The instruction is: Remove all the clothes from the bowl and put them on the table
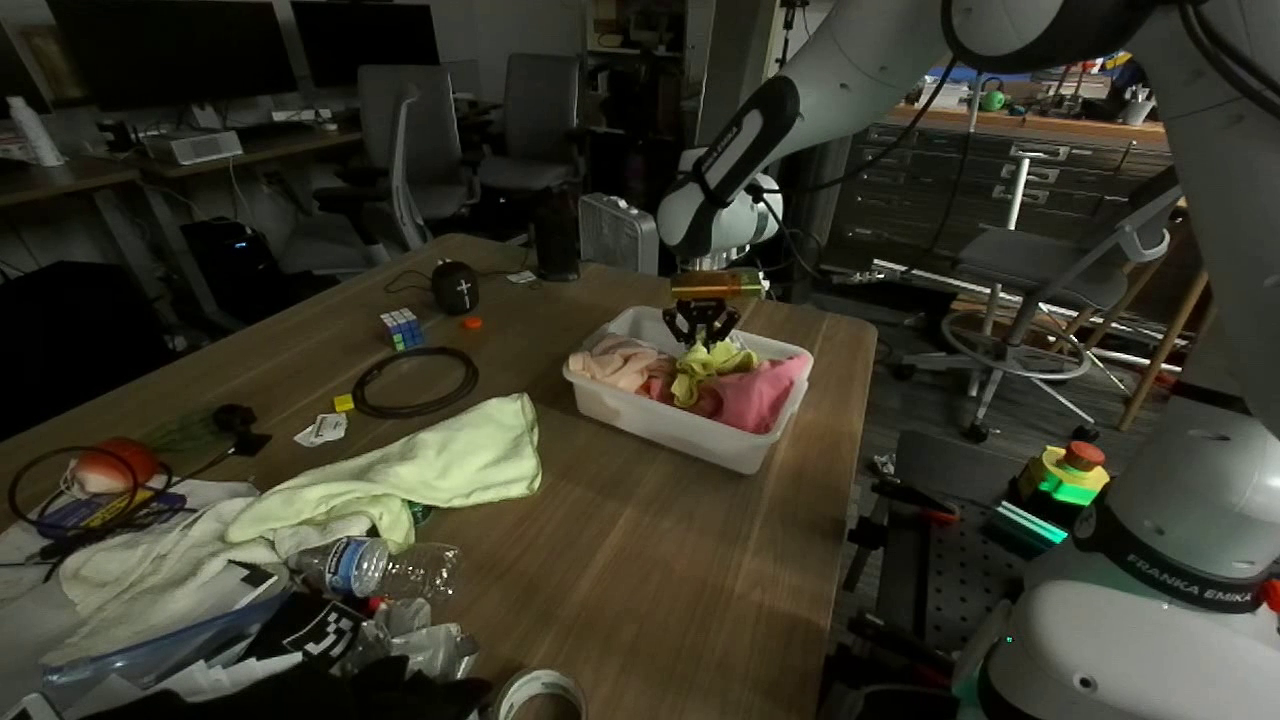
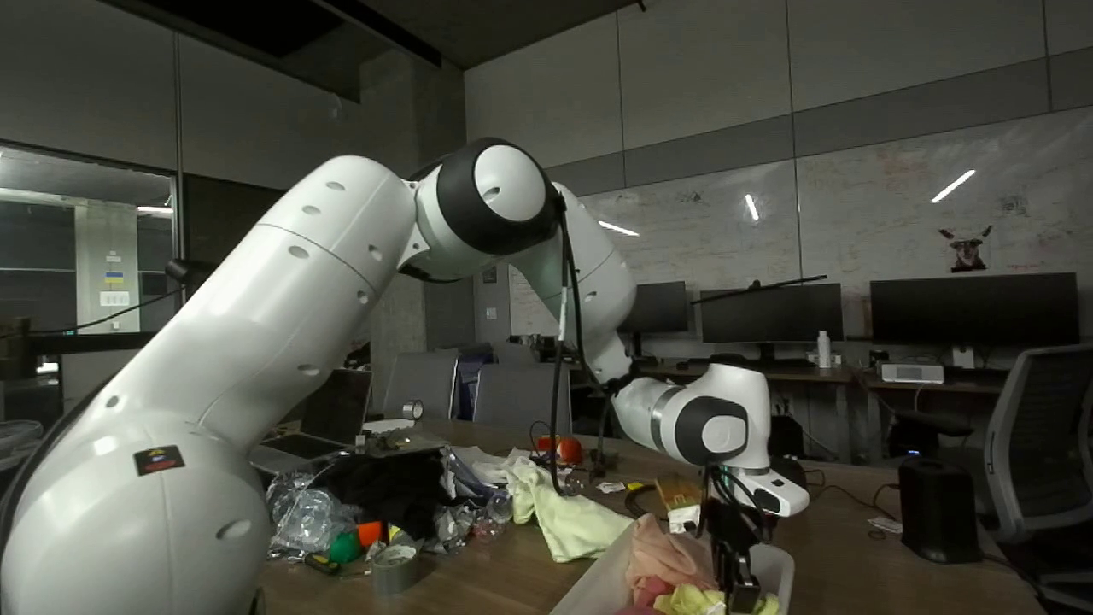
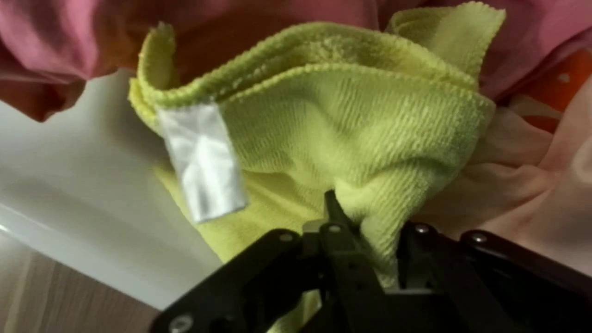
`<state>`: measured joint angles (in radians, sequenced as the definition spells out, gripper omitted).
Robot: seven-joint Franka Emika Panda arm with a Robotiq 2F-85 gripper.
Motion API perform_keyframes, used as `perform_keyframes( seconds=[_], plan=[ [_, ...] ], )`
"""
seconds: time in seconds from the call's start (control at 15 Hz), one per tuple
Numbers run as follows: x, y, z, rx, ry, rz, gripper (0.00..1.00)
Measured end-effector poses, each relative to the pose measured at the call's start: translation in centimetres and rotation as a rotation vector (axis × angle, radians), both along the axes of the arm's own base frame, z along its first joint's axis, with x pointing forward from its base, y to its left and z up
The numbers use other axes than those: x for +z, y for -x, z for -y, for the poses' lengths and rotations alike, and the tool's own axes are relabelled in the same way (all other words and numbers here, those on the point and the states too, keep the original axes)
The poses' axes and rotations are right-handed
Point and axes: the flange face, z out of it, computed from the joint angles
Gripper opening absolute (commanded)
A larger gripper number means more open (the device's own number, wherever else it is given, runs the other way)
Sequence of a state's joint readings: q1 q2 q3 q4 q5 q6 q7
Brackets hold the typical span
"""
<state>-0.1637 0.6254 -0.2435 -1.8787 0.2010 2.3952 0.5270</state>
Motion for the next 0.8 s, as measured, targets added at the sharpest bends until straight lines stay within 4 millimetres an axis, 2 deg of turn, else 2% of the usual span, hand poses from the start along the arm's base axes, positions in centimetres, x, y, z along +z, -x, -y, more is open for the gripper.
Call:
perform_keyframes(
  seconds=[0.07,0.2,0.4,0.8],
  plan=[
    [0.3,-0.2,-0.1,0.005,0.004,0.013,0.05],
    [1.0,-0.5,-0.4,0.025,0.002,0.028,0.10],
    [2.9,-0.7,-0.9,0.065,0.002,0.065,0.09],
    [10.2,0.9,-1.1,0.144,0.063,0.244,0.10]
  ],
)
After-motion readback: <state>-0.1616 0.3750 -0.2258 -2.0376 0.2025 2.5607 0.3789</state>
